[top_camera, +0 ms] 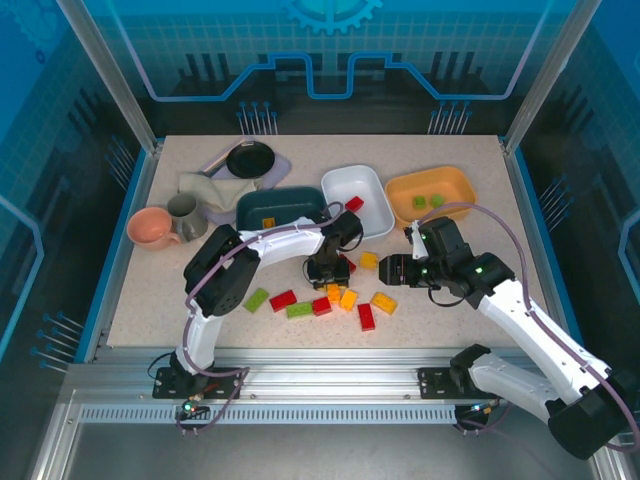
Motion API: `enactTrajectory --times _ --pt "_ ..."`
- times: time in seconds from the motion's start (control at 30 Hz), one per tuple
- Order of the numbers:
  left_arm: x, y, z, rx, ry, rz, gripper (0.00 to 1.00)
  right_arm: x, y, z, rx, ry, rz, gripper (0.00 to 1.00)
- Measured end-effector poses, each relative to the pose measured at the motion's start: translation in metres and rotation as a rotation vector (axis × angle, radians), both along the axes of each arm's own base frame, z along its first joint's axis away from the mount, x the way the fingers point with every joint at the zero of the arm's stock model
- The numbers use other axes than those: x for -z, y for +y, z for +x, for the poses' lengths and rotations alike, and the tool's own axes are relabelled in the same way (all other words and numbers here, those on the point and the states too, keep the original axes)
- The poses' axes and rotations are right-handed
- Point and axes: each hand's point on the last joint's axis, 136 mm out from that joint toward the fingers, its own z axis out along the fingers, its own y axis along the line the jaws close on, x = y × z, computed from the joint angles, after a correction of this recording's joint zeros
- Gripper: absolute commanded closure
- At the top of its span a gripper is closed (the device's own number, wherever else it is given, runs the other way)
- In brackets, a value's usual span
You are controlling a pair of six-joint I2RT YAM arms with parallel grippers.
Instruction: Sort the legos into containers by color
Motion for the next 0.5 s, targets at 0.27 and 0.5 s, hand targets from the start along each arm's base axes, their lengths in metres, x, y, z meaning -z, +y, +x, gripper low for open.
enactTrajectory --times 0.27,0.5 --pt "-0.020 0.005 0.011 0.001 -0.067 0.028 0.72 -0.005 0.001 0.001 -0.002 -0.004 0.005 0.33" --pt "-0.113 0.026 0.056 -0.081 -0.260 -0.070 0.72 -0.038 0.017 0.020 -0.022 -0.081 0.067 0.34"
